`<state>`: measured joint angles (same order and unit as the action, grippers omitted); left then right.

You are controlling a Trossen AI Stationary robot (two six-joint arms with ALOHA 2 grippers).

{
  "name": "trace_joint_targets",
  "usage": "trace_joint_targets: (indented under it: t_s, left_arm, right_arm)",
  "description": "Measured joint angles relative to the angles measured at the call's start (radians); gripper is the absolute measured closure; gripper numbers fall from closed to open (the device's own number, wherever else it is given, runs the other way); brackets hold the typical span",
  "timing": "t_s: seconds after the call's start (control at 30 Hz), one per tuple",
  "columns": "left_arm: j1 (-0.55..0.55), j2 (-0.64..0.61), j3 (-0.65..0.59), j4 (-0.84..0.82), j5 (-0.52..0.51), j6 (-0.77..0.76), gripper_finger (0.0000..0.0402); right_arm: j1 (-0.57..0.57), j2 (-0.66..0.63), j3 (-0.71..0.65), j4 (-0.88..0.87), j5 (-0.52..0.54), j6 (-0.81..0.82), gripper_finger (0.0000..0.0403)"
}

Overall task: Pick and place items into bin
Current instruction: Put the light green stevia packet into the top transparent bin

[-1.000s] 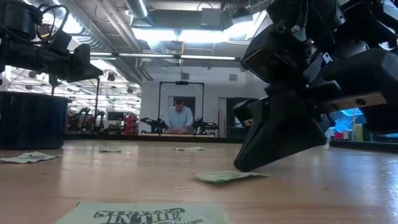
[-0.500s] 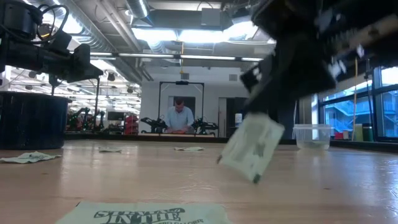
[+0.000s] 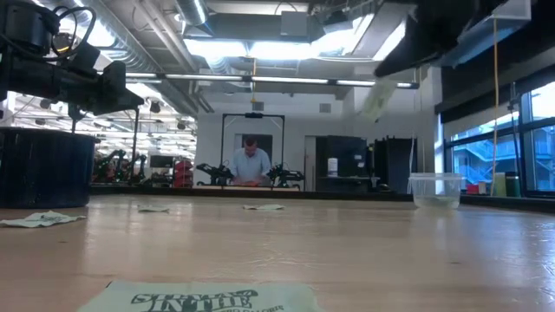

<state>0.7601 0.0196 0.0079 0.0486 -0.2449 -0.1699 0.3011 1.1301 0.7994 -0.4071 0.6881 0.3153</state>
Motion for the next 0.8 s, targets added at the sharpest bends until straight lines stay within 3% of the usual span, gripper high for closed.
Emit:
trace_joint_targets:
  t_s: [0.17, 0.33, 0.63, 0.8]
  left_arm:
    - [0.000, 0.000, 0.000, 0.000, 0.000, 0.000, 0.0295]
    - [0.000, 0.000, 0.000, 0.000, 0.000, 0.000, 0.0295]
    - [0.000, 0.000, 0.000, 0.000, 0.000, 0.000, 0.0295]
    - [0.000, 0.000, 0.000, 0.000, 0.000, 0.000, 0.0295]
  right_arm:
    - [-0.103, -0.158, 0.000, -0.265, 0.048, 0.104, 0.0403]
    - [-0.209, -0.223, -0.011, -0.378, 0.052, 0.148, 0.0403]
    - [-0.404, -0.227, -0.141, -0.392, 0.000, 0.183, 0.0403]
    - [-0.465, -0.227, -0.241, -0.296, -0.052, 0.174, 0.0403]
